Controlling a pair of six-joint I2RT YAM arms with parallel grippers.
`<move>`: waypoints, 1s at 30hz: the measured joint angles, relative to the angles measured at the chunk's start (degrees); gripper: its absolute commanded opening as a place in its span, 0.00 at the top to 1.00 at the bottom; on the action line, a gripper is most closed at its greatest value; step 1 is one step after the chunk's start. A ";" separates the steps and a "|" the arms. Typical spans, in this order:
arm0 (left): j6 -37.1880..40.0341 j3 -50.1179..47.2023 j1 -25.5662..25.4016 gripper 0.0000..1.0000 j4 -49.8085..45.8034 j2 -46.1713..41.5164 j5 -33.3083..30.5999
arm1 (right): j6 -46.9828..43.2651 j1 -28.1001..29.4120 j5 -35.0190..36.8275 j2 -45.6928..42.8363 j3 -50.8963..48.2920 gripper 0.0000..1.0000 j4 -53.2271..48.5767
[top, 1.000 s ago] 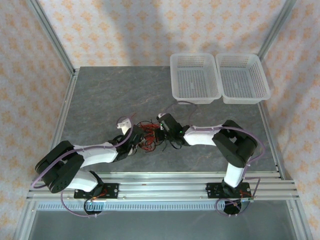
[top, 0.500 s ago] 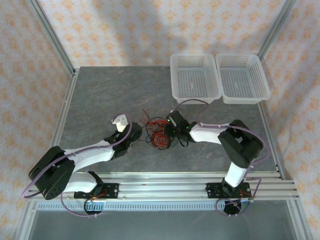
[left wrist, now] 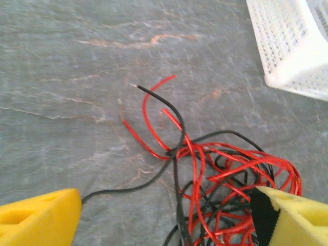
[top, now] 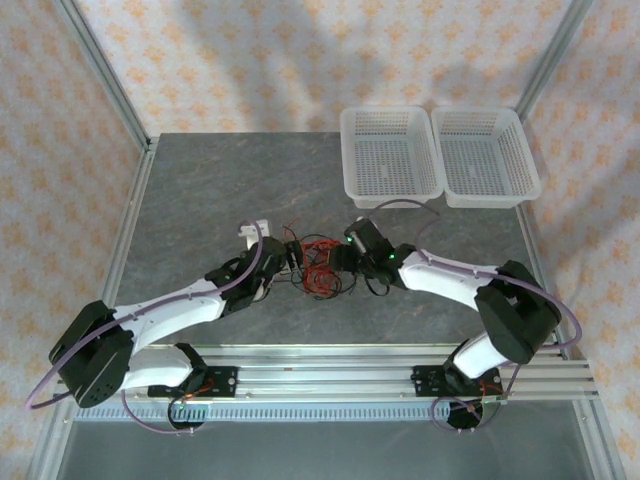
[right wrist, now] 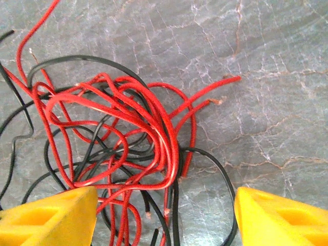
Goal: Untangle the cables
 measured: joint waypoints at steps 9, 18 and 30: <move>-1.09 0.68 -2.56 0.13 4.07 11.63 6.45 | -5.18 -2.14 1.11 7.93 7.13 0.34 -1.68; -4.46 0.28 -4.72 0.21 6.47 18.03 7.02 | -7.61 -4.50 -0.50 12.96 6.36 0.70 1.57; -9.86 0.46 -5.49 0.24 6.93 20.63 0.24 | 6.36 -10.05 -12.50 6.58 -13.90 1.00 26.10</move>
